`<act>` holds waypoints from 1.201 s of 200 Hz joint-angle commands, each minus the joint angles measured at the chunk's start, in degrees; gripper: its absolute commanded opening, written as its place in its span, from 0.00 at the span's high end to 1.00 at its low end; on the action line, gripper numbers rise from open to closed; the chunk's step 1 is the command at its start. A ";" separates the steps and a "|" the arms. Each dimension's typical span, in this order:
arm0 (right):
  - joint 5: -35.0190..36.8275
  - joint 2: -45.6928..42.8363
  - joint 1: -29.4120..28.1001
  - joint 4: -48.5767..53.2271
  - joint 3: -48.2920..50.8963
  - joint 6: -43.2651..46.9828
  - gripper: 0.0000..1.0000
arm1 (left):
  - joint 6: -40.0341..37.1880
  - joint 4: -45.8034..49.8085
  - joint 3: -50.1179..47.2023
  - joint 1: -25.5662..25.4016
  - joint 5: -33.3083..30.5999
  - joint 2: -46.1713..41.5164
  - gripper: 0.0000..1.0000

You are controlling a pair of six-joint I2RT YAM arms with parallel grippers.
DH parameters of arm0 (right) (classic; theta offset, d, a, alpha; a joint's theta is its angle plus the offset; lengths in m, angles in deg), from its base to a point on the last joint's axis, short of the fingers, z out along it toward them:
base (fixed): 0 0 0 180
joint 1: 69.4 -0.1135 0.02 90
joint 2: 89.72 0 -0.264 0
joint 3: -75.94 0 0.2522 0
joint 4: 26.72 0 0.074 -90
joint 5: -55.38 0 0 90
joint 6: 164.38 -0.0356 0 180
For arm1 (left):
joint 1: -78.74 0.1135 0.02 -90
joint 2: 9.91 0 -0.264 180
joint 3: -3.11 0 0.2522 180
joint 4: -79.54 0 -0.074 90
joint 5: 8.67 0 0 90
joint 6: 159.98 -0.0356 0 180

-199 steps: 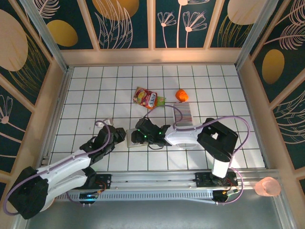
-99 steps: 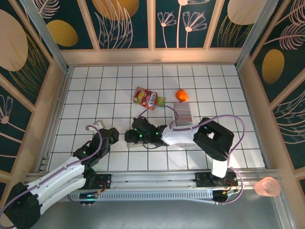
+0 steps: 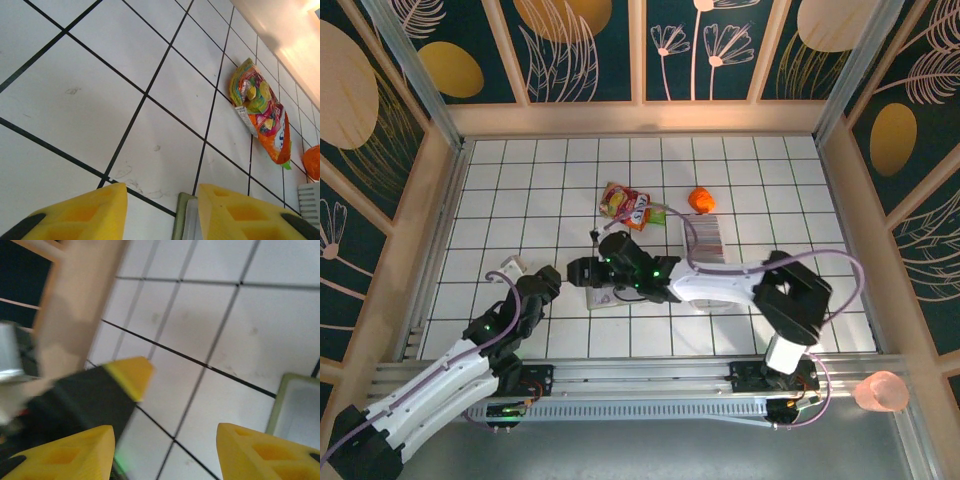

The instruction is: Put the credit cards into the card holder

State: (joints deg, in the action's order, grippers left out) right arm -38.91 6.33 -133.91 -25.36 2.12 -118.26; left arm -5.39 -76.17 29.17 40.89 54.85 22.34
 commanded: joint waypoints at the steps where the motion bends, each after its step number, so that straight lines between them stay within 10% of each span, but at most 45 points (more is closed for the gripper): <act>1: 9.90 -9.28 0.40 5.04 1.33 7.49 0.44 | -0.09 -1.07 -0.43 -0.12 -0.21 0.02 0.57; 60: 16.73 -19.32 6.87 19.13 10.57 6.89 0.53 | -3.89 -7.31 0.43 -0.12 6.24 5.51 0.46; 112: 23.13 -35.98 7.96 20.73 13.20 57.36 0.42 | -10.20 -15.13 3.32 -0.04 16.14 19.19 0.47; 150: 14.17 -48.18 11.01 37.15 17.96 94.67 0.27 | -11.92 -22.23 4.14 1.55 23.29 26.85 0.45; 240: 11.27 -42.54 30.05 31.49 29.18 119.32 0.14 | -14.89 -25.97 3.11 3.14 29.17 29.92 0.41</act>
State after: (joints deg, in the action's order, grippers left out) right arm -25.51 -39.63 -105.06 12.01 29.84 -7.29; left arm -18.54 -100.26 31.86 43.60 82.52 52.68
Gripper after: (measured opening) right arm 0.853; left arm 0.589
